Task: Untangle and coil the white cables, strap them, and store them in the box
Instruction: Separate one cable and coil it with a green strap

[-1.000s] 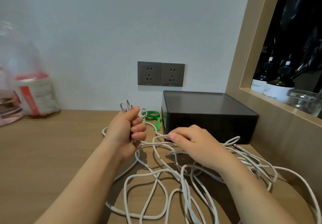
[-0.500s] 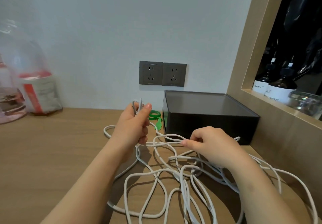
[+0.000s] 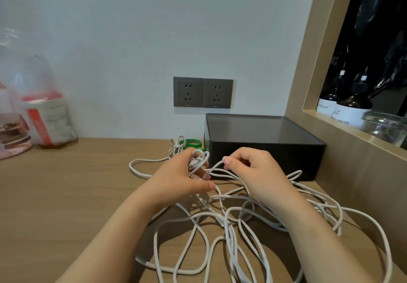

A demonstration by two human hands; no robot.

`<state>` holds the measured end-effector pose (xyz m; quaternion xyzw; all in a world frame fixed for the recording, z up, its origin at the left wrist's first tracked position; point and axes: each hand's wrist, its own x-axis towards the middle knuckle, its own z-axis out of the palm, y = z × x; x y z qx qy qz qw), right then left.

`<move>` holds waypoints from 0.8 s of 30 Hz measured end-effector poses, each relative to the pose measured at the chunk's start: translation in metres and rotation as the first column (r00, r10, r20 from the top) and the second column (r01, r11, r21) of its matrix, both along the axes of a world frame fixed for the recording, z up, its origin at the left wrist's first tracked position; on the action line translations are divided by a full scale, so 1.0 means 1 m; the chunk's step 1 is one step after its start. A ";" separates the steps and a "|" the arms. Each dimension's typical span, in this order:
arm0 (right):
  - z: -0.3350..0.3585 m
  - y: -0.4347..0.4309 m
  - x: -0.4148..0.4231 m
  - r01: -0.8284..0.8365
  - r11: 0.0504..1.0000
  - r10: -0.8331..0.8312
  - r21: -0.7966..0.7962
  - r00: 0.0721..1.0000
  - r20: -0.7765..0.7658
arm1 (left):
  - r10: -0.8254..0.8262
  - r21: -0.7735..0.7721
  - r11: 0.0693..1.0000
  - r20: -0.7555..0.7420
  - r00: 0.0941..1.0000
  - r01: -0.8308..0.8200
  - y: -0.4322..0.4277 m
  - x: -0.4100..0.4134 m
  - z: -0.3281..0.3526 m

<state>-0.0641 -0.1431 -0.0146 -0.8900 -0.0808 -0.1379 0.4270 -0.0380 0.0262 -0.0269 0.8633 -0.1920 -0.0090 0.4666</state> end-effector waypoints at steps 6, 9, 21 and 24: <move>0.004 -0.005 -0.003 -0.170 0.926 0.237 0.336 0.956 -0.171 | -0.001 -0.053 0.999 0.017 1.000 0.002 -0.002 0.000 -0.005; 0.007 -0.008 -0.005 -0.057 0.983 0.091 0.174 0.978 -0.190 | 0.039 -0.066 0.997 0.032 0.999 -0.036 0.002 0.002 -0.006; 0.008 -0.011 -0.007 -0.095 0.941 0.201 0.326 0.929 -0.310 | 0.084 -0.453 0.882 -0.124 0.989 -0.132 0.002 0.002 0.001; 0.007 -0.008 -0.006 -0.009 0.963 0.103 0.270 0.936 -0.337 | 0.097 -0.477 0.864 -0.156 0.983 -0.161 0.004 0.002 0.000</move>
